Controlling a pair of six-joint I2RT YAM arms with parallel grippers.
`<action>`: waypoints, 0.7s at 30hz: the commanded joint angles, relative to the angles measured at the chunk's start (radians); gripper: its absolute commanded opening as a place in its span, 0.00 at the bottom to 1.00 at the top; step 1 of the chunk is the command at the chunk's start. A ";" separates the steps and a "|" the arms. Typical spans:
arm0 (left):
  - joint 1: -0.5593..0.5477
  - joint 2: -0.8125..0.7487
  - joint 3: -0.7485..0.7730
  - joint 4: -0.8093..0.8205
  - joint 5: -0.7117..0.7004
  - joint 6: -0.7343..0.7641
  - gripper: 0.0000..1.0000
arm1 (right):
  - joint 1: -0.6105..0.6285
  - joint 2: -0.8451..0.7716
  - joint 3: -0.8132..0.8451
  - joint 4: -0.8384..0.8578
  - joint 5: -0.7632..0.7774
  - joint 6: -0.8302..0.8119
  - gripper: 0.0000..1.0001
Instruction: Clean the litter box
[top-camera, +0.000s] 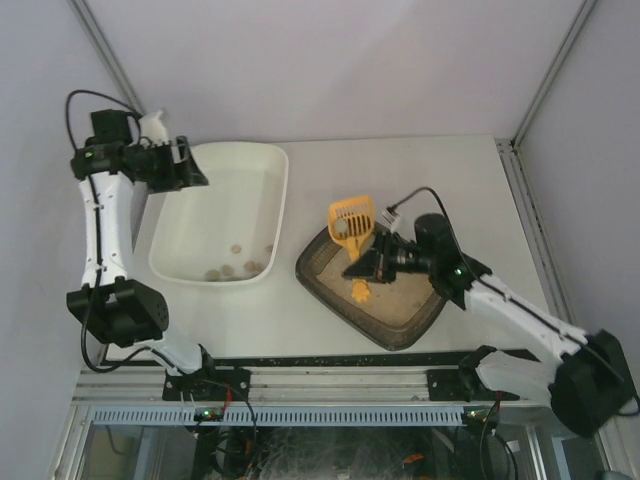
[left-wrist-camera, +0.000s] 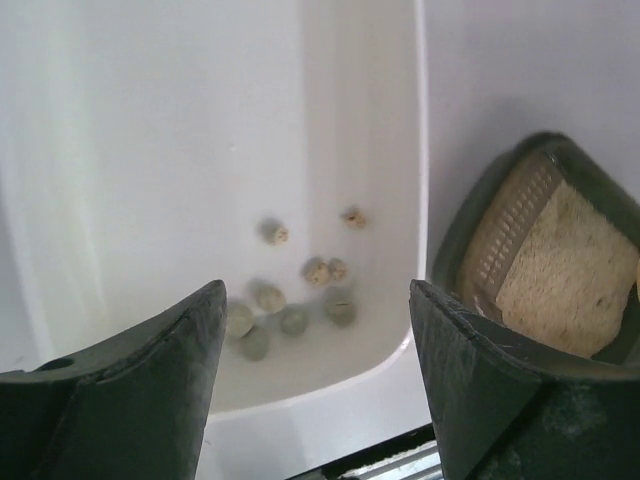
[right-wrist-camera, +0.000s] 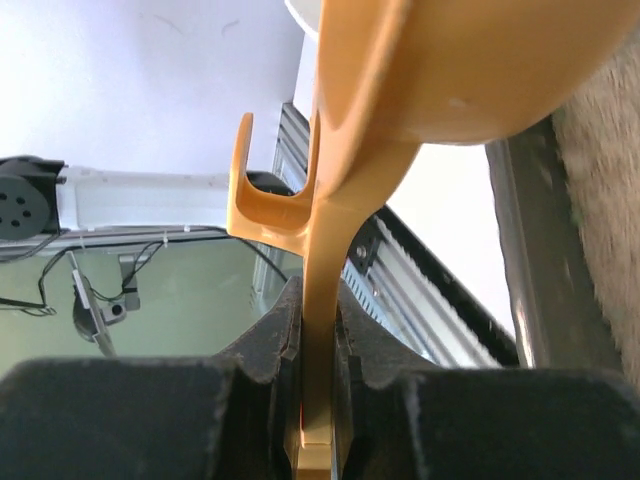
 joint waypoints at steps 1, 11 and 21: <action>0.155 -0.114 -0.031 0.012 0.120 -0.059 0.78 | 0.072 0.278 0.269 0.076 -0.044 -0.140 0.00; 0.358 -0.266 -0.255 0.009 0.224 -0.022 0.78 | 0.268 0.885 1.096 -0.491 0.001 -0.438 0.00; 0.379 -0.311 -0.292 0.047 0.244 -0.030 0.78 | 0.381 1.324 1.762 -1.102 0.404 -0.692 0.00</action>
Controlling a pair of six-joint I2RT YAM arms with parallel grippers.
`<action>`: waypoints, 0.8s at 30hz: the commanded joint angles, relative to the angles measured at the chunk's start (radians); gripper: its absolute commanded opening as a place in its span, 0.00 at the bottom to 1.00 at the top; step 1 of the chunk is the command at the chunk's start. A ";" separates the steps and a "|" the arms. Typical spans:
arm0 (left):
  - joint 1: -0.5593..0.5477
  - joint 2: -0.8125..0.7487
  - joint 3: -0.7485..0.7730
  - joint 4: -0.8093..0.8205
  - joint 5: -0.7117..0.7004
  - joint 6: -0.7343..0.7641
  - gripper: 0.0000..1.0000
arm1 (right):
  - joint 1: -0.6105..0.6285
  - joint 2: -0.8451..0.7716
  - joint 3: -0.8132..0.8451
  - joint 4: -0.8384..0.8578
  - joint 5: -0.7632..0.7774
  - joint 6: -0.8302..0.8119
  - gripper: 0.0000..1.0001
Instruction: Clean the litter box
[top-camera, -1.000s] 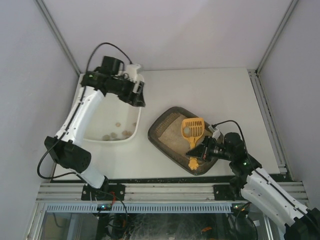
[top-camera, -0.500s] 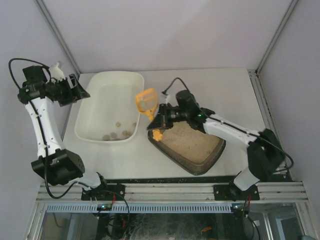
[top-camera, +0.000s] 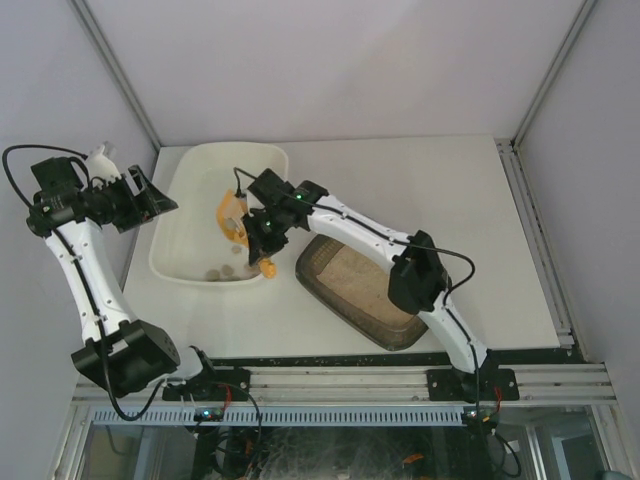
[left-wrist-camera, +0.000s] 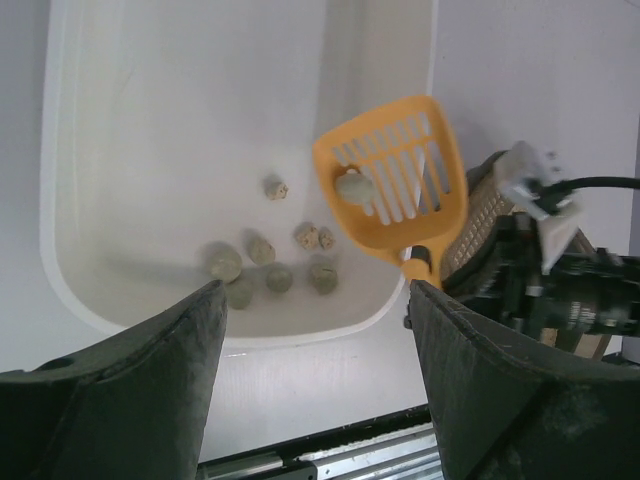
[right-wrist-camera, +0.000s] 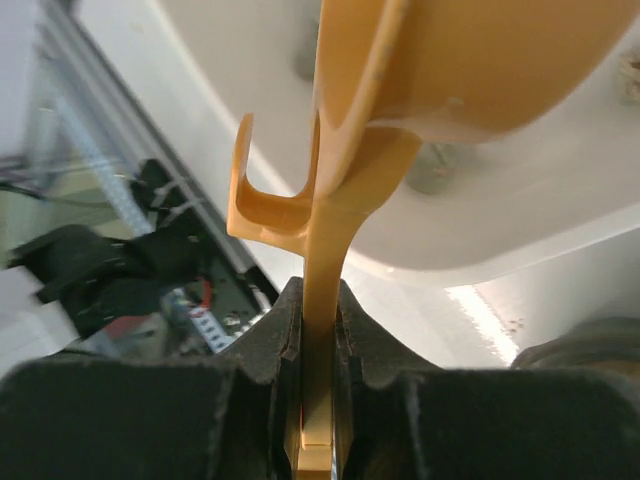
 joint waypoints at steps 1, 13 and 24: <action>0.008 -0.035 -0.013 0.042 0.044 -0.001 0.78 | 0.035 0.116 0.234 -0.316 0.240 -0.153 0.00; 0.008 -0.020 -0.031 0.054 0.053 -0.010 0.79 | 0.147 0.125 0.216 -0.306 0.892 -0.387 0.00; 0.007 -0.013 -0.037 0.054 0.062 -0.005 0.80 | 0.162 -0.029 0.143 -0.137 0.822 -0.408 0.00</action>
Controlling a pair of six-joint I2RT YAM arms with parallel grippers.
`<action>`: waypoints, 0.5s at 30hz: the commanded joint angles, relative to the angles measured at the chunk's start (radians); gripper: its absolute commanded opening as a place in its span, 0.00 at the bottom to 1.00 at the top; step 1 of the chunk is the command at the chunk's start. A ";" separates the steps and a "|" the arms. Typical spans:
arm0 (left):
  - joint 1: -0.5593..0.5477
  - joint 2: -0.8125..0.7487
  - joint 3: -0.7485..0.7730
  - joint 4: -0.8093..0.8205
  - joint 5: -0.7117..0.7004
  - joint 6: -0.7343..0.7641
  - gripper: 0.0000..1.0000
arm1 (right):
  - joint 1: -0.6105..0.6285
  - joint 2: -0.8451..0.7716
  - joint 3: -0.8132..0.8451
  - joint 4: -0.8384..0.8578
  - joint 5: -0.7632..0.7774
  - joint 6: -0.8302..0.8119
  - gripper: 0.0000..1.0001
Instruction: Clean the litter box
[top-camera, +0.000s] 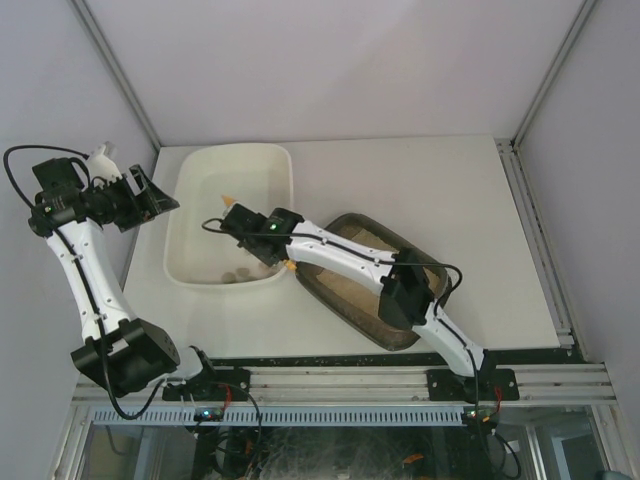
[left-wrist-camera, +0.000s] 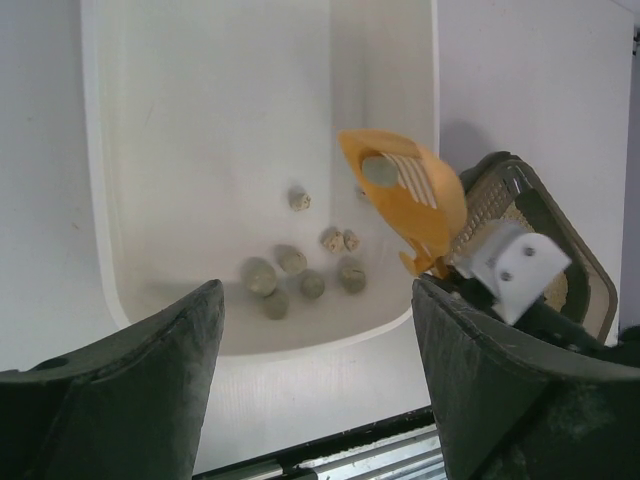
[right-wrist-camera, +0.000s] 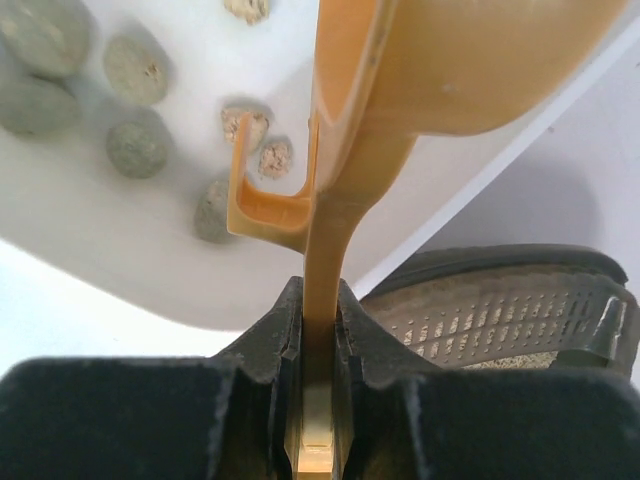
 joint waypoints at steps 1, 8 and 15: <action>0.006 -0.008 -0.014 0.022 0.034 -0.003 0.80 | -0.011 -0.167 -0.003 0.122 -0.045 -0.004 0.00; 0.006 -0.002 0.002 -0.004 0.080 0.019 0.81 | -0.056 -0.372 -0.162 0.144 -0.163 0.011 0.00; 0.006 0.004 0.025 -0.027 0.107 0.025 0.81 | -0.084 -0.148 0.050 -0.004 -0.065 0.015 0.00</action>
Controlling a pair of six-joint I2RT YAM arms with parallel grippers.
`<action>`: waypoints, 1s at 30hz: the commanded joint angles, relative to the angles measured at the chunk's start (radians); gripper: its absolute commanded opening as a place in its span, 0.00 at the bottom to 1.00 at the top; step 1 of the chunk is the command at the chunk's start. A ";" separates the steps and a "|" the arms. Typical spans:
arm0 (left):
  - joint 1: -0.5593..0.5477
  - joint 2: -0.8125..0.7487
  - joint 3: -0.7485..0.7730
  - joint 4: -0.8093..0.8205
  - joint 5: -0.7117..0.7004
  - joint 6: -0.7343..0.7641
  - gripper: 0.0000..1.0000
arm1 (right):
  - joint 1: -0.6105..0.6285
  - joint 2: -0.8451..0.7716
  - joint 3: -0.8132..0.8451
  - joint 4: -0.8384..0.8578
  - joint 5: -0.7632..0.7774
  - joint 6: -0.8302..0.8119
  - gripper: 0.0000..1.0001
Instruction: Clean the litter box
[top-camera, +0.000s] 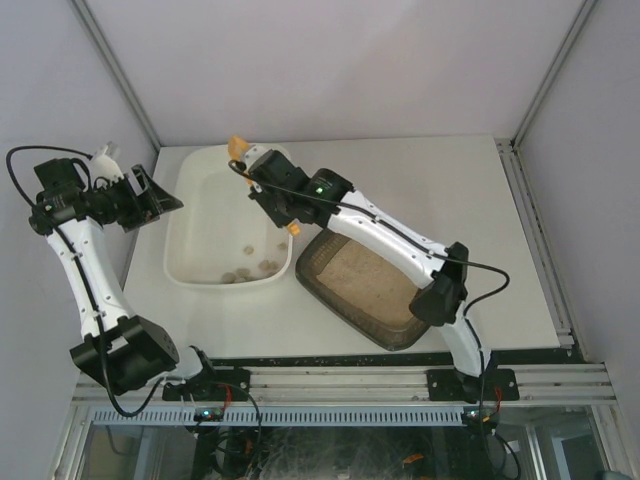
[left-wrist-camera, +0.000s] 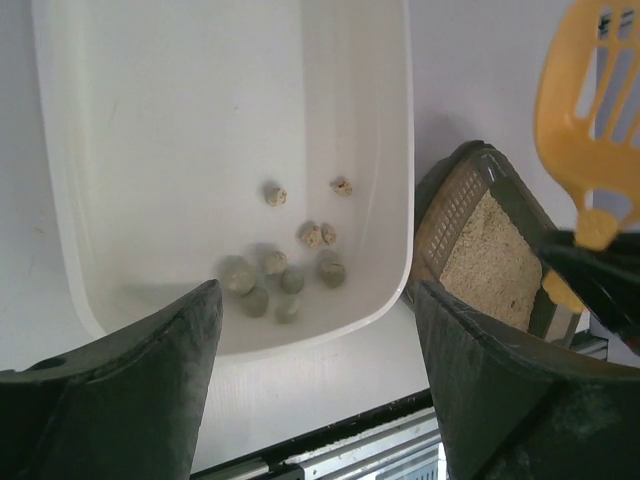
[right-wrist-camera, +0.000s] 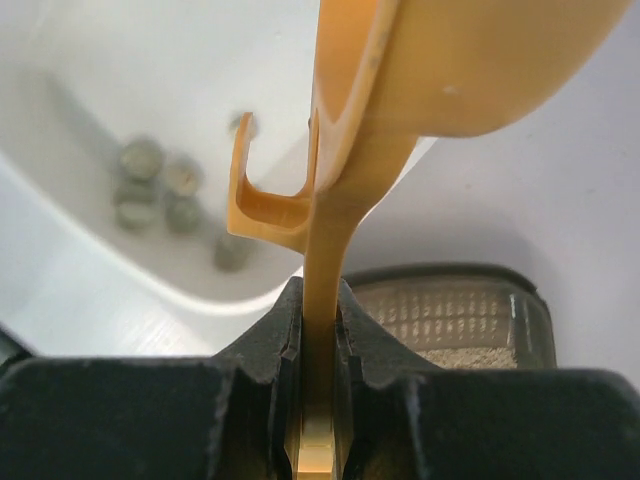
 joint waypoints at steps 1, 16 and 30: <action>0.006 -0.013 0.019 -0.014 0.053 0.023 0.81 | -0.005 0.153 0.086 -0.093 0.119 0.007 0.00; 0.005 -0.084 -0.088 0.080 0.134 -0.021 0.81 | -0.427 -0.675 -1.151 0.248 -0.567 0.015 0.00; 0.005 0.061 -0.059 0.054 0.247 -0.022 0.78 | -0.384 -0.823 -1.395 0.266 -0.609 -0.027 0.00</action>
